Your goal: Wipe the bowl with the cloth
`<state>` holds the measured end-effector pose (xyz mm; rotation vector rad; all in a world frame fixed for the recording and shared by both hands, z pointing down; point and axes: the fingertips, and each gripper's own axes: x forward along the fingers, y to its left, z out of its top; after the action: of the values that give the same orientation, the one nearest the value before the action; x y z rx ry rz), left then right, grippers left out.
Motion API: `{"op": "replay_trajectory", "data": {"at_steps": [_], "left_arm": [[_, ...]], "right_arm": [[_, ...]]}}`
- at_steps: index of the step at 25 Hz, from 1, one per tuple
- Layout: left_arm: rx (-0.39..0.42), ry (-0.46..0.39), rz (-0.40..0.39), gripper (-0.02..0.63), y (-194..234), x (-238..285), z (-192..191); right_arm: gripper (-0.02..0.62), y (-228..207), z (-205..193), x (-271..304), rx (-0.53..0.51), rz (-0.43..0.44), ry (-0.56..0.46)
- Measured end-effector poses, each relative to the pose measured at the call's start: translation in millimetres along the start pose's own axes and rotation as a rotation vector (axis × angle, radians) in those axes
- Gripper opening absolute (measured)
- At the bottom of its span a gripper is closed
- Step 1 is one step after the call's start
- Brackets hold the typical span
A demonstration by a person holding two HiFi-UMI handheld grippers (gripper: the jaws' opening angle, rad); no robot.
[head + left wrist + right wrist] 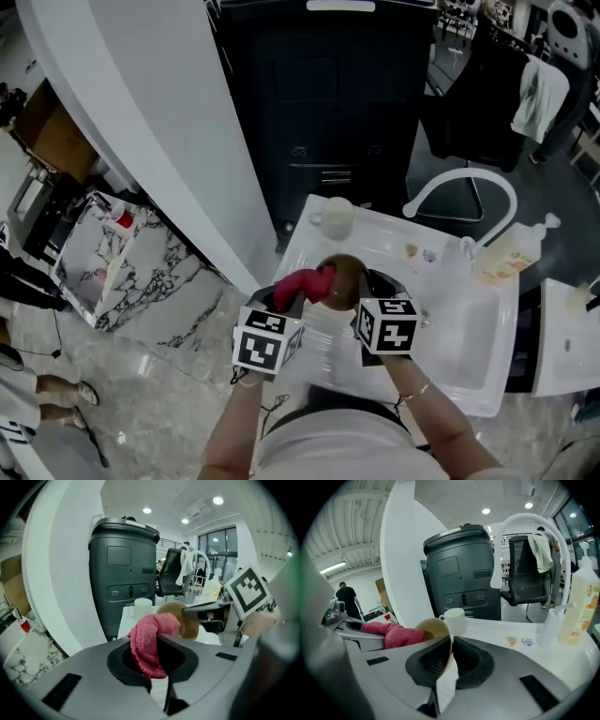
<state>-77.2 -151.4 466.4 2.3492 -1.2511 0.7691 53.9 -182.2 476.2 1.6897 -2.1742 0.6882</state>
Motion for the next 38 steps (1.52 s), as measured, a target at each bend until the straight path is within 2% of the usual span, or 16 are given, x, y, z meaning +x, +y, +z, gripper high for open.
{"op": "replay_trajectory", "data": {"at_steps": [4,6,8,12,16,20,27,32,38], "left_arm": [[-0.169,-0.095,-0.139,0.046,-18,-9,17],[-0.214,-0.114,-0.188,0.044,-31,-7,24],[-0.238,-0.108,-0.221,0.046,-45,-1,25],[-0.305,-0.067,-0.337,0.044,-75,9,22],[-0.326,-0.016,-0.387,0.044,-84,16,11],[-0.273,0.015,-0.355,0.044,-86,20,-1],[-0.103,0.055,-0.231,0.044,-71,16,-17],[-0.060,0.060,-0.155,0.044,-50,18,-27],[-0.052,0.068,-0.093,0.045,-27,12,-31]], "right_arm": [[0.023,5,4,1,0.038,0.024,-0.027],[0.021,11,6,2,0.071,0.048,-0.041],[0.018,16,9,1,0.090,0.065,-0.054],[0.018,16,12,-4,0.120,0.062,-0.072],[0.027,18,13,-4,0.145,0.073,-0.072],[0.034,19,8,-5,0.136,0.068,-0.059],[0.031,15,-1,-2,0.132,0.042,-0.036],[0.031,13,-5,0,0.113,0.028,-0.025],[0.028,12,-7,3,0.092,0.022,-0.014]]}}
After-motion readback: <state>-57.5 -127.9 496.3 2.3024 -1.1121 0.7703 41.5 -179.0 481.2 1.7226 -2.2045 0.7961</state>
